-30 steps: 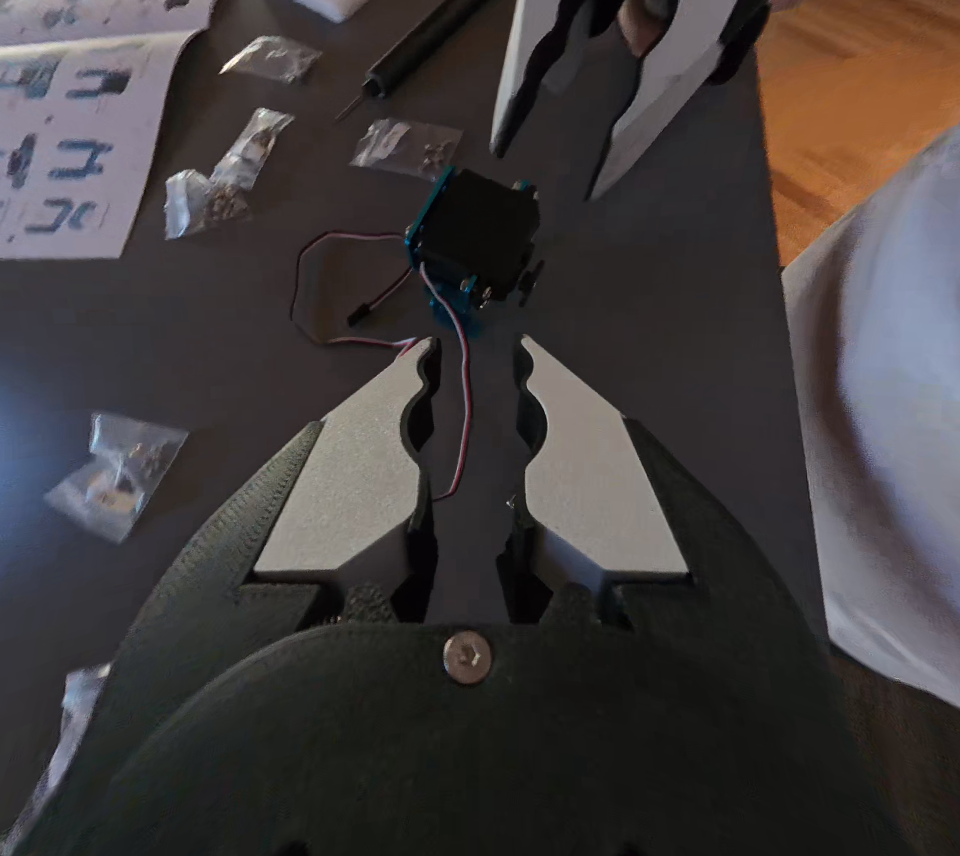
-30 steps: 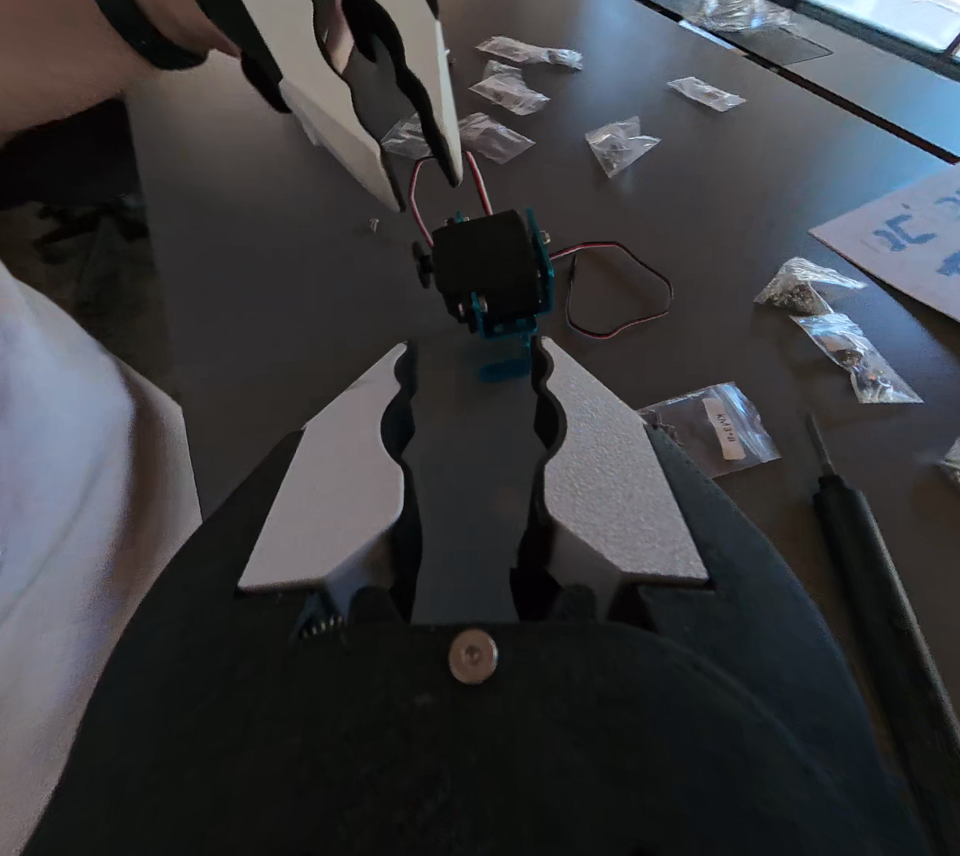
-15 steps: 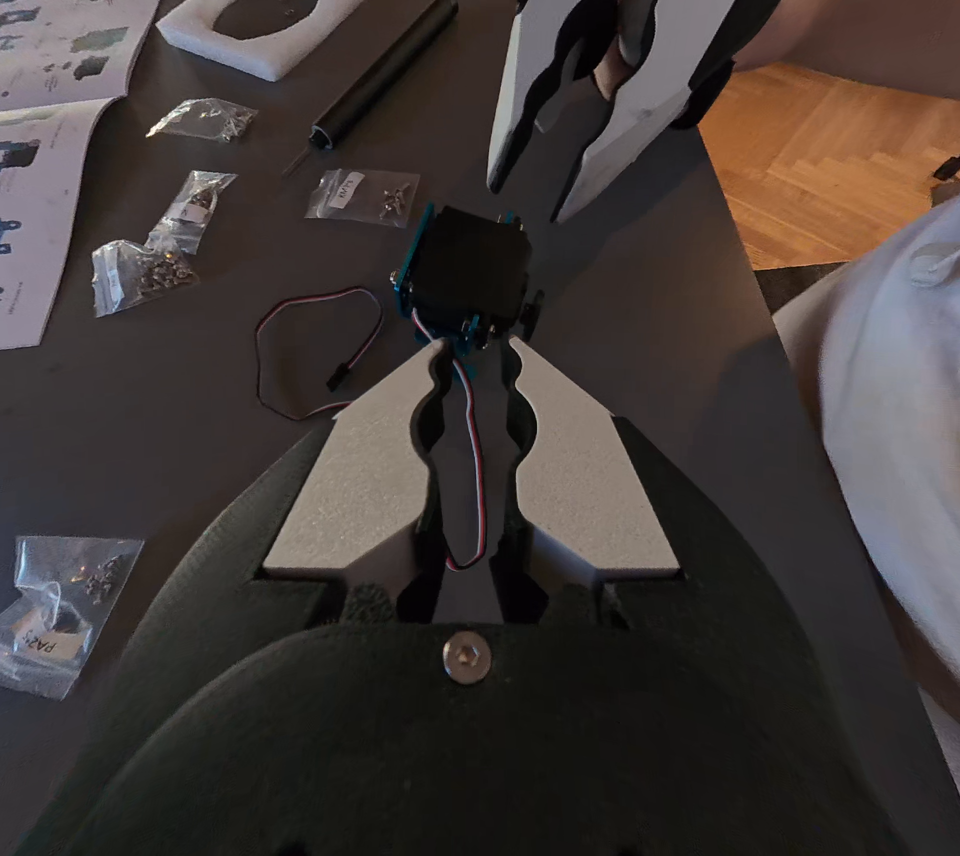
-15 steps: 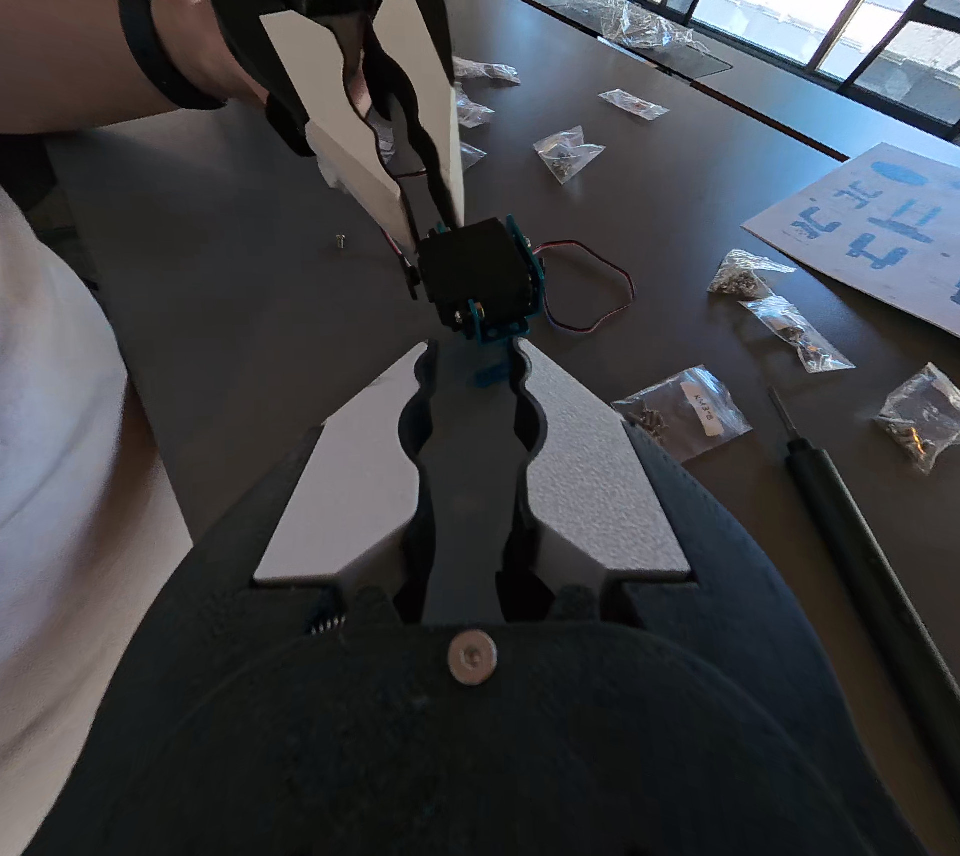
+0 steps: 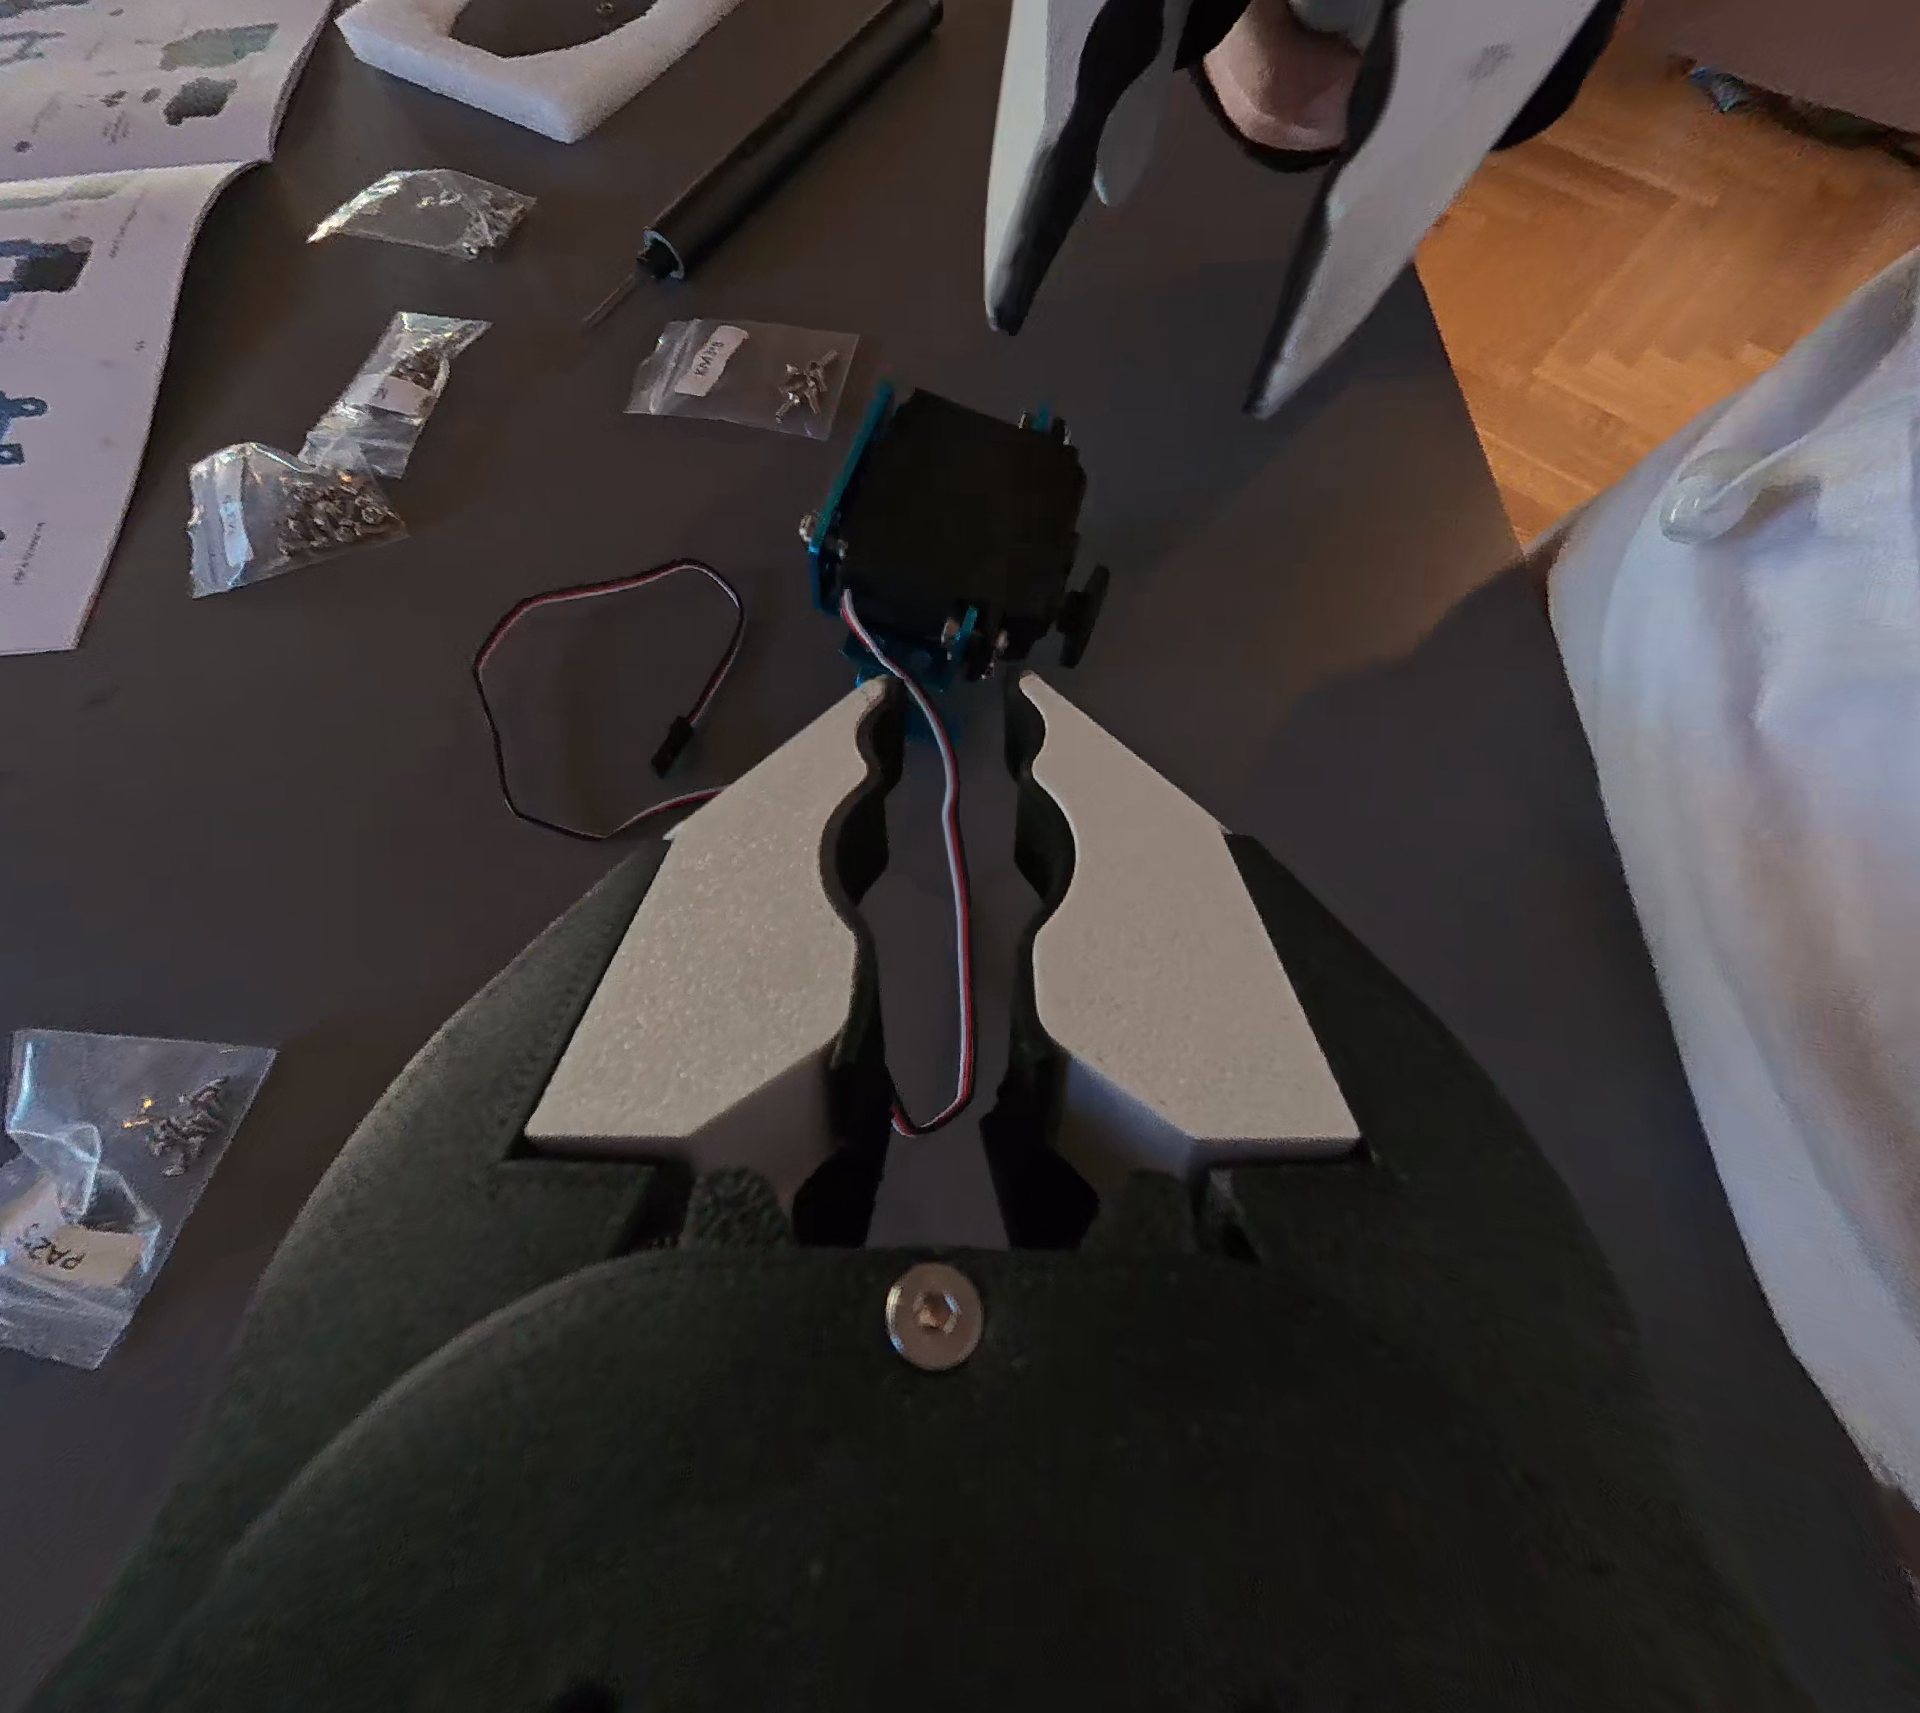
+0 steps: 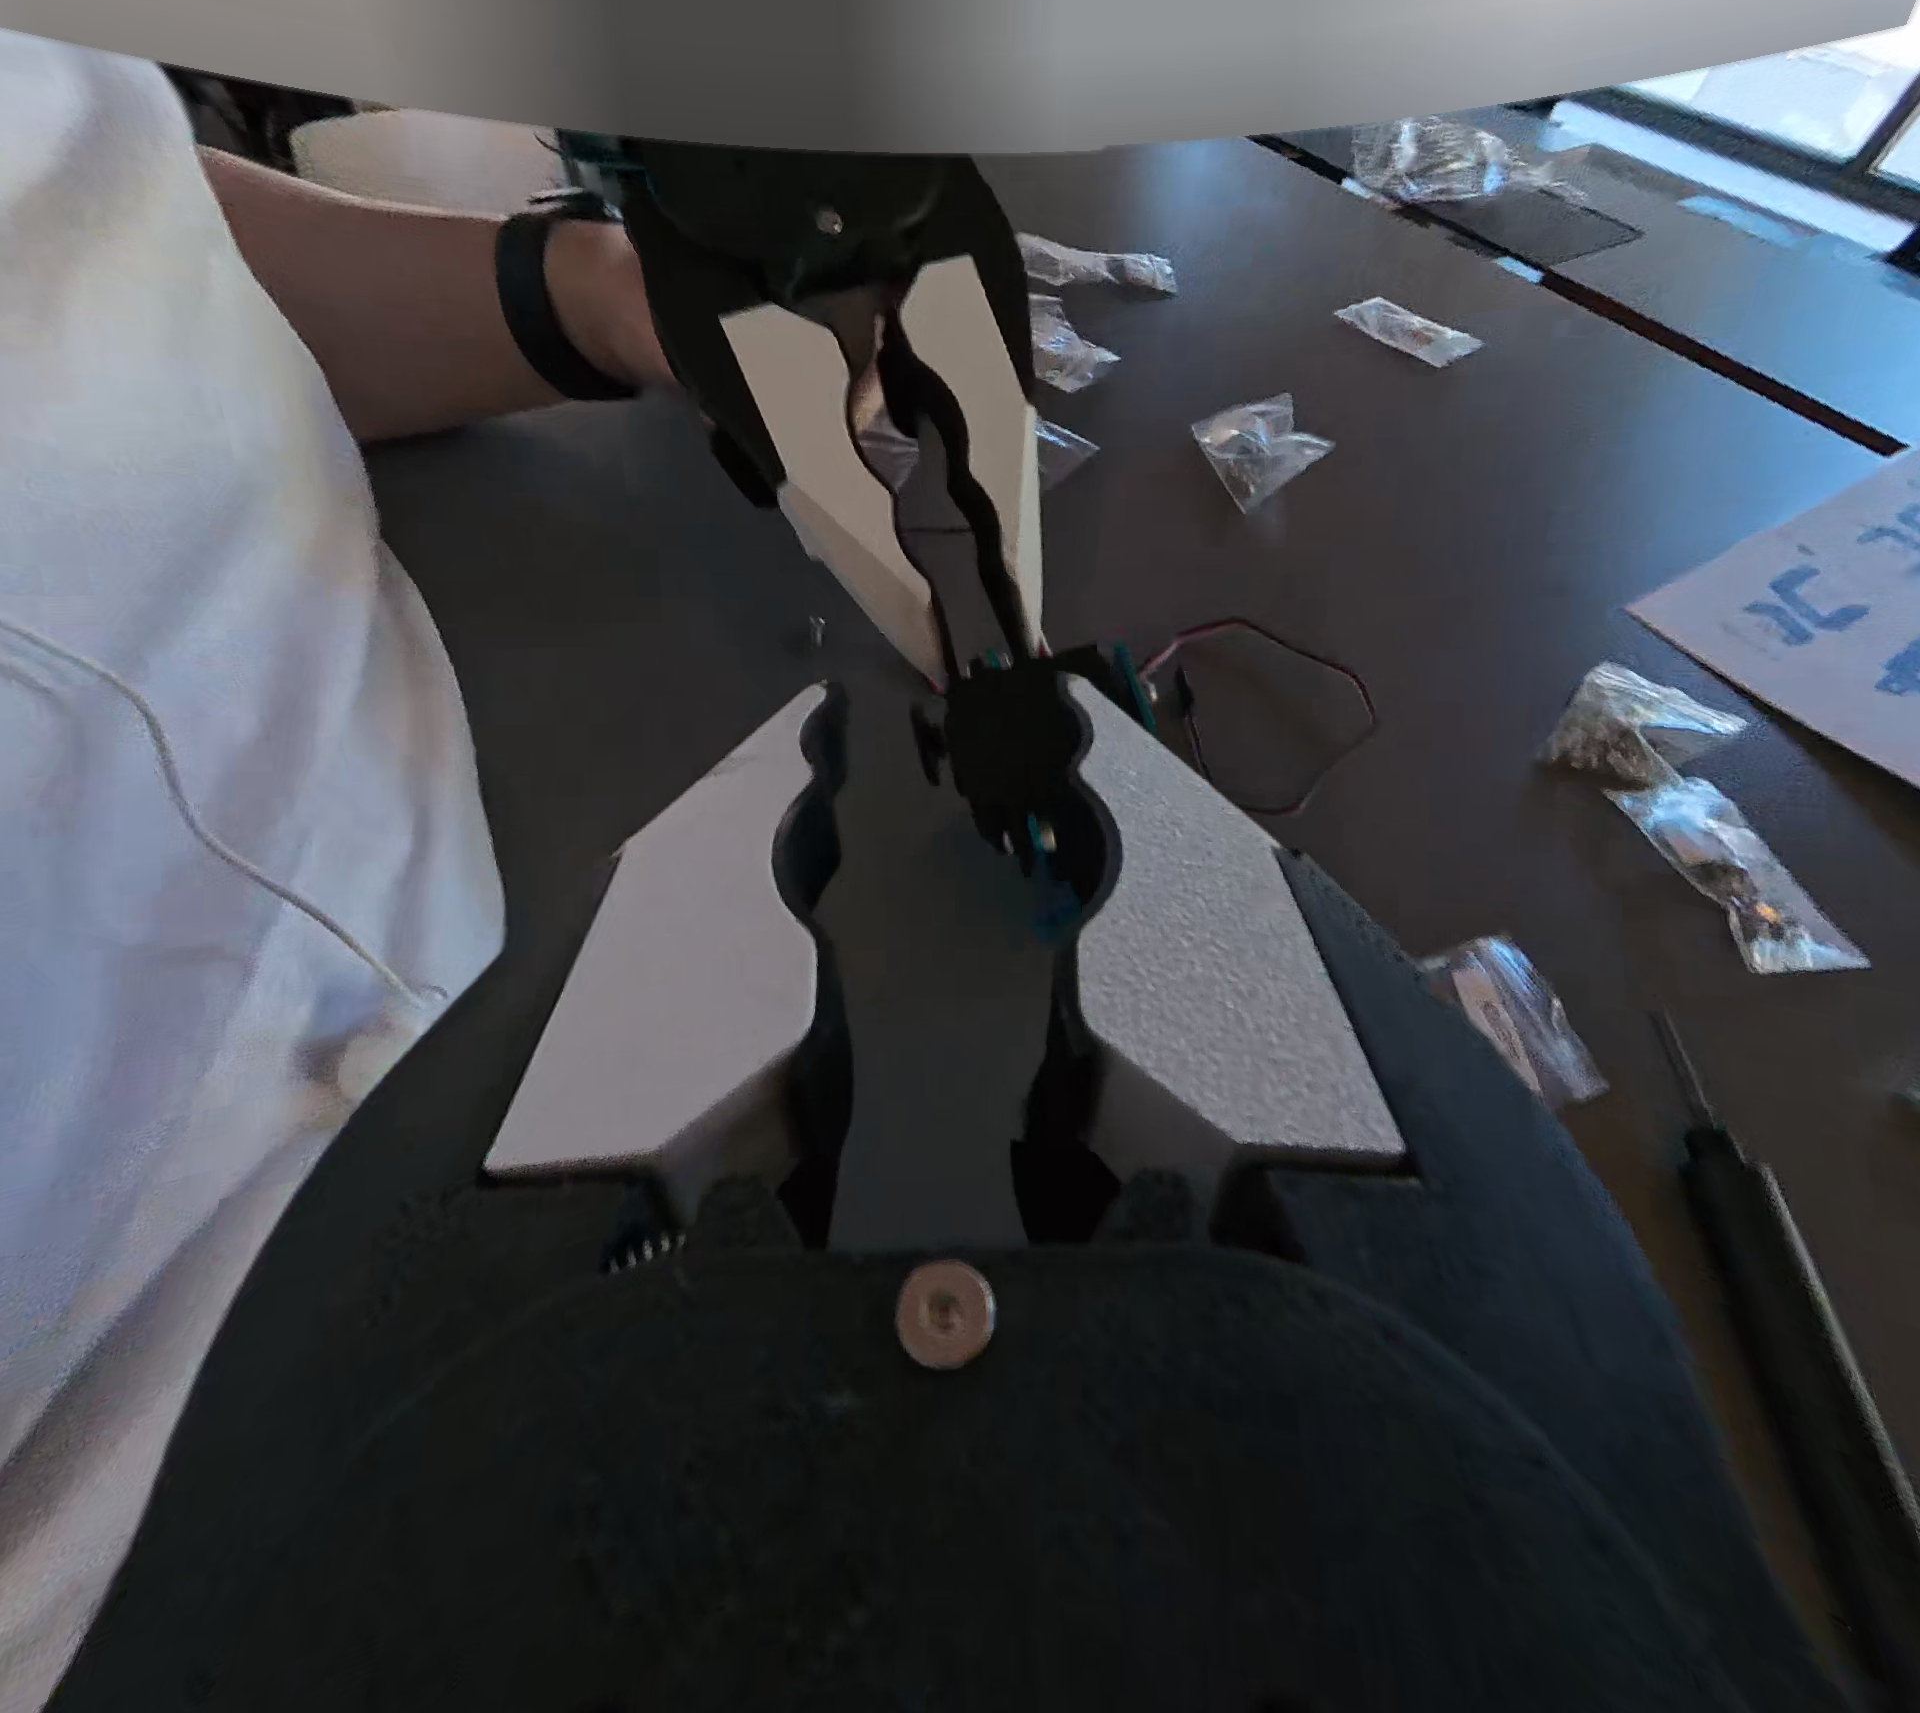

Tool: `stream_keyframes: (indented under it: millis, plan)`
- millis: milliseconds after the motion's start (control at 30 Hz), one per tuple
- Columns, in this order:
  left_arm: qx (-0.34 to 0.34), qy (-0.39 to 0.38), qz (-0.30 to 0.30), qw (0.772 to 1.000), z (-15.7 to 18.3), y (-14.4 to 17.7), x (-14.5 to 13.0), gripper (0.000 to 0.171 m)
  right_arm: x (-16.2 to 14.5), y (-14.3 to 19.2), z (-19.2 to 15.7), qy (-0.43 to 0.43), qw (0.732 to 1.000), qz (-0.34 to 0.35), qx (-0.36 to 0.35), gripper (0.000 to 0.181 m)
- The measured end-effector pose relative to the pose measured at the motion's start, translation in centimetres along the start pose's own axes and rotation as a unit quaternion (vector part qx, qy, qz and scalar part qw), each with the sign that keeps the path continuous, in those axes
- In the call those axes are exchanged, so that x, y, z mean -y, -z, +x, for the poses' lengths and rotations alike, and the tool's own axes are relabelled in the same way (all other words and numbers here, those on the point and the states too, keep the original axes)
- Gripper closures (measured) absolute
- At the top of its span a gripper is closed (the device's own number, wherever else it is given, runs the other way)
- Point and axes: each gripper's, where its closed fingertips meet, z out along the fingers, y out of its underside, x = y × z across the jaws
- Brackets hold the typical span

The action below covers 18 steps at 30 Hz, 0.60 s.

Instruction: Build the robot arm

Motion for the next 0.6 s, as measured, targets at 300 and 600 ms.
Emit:
stream_keyframes:
  millis: [300, 600]
  plan:
    - [-0.012, 0.021, 0.033, 0.999, 0.2, 0.4, 0.8, 0.152, 0.2, -1.6, 1.1, 0.06, 0.994, -0.095, 0.013, 0.136]
    - [-0.005, 0.002, 0.019, 1.0, 0.2, -0.3, 0.7, 0.155, -3.2, 0.4, 2.5, -0.03, 0.997, -0.071, -0.003, 0.136]
